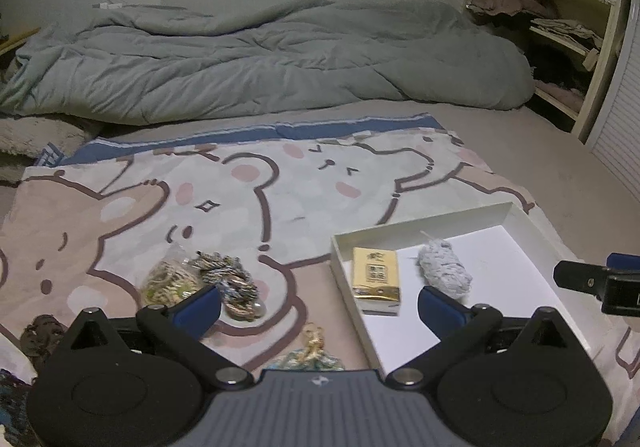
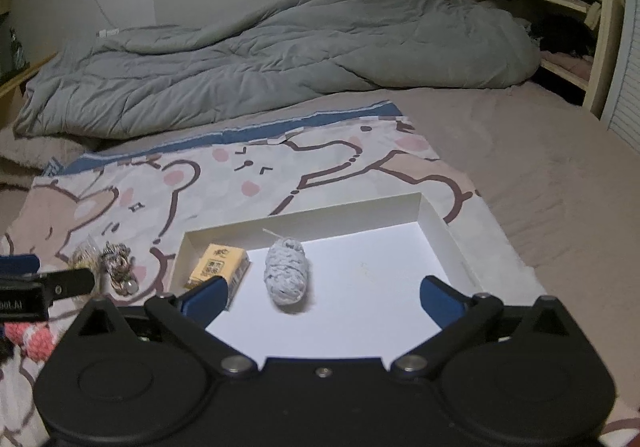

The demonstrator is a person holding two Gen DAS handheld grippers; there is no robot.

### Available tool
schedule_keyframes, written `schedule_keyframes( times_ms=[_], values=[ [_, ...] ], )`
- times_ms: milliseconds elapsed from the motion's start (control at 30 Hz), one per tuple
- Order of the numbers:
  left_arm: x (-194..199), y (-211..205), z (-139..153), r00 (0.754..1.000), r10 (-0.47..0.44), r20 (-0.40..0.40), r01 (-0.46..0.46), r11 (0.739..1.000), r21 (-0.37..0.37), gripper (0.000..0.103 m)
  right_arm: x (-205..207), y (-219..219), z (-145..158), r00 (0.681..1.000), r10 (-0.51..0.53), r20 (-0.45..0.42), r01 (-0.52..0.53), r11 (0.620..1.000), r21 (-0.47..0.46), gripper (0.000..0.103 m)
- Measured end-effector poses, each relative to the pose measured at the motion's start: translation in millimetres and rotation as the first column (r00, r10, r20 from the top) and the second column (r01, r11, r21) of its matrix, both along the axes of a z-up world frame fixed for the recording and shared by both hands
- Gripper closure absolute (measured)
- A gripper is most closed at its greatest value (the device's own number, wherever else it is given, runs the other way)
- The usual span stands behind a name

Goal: Organize objects
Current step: 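Withdraw both open tools from the box back toward the remaining items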

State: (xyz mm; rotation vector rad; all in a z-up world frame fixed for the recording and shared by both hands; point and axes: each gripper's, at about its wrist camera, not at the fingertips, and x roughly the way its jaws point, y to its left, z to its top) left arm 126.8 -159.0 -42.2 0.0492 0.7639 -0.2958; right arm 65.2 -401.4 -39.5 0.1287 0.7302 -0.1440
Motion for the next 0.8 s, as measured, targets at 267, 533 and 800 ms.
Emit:
schedule_keyframes(
  times_ms=[267,533,800],
  values=[
    [3,38,3,0.998,0.056,0.025,-0.056,0.998,0.017,0.0,14,31,-1,0.999,0.035,0.0,-0.035,0.999,-0.008,0.0],
    [4,80,6,0.994,0.108,0.033,-0.109,0.994,0.024,0.0,29,69,0,0.996,0.087,0.004,-0.087,0.996,0.008,0.0],
    [1,122,9,0.983,0.171,0.062,-0.174,0.984,0.046,0.0,41,107,0,0.988,0.154,0.005,-0.154,0.988,0.024,0.0]
  ],
)
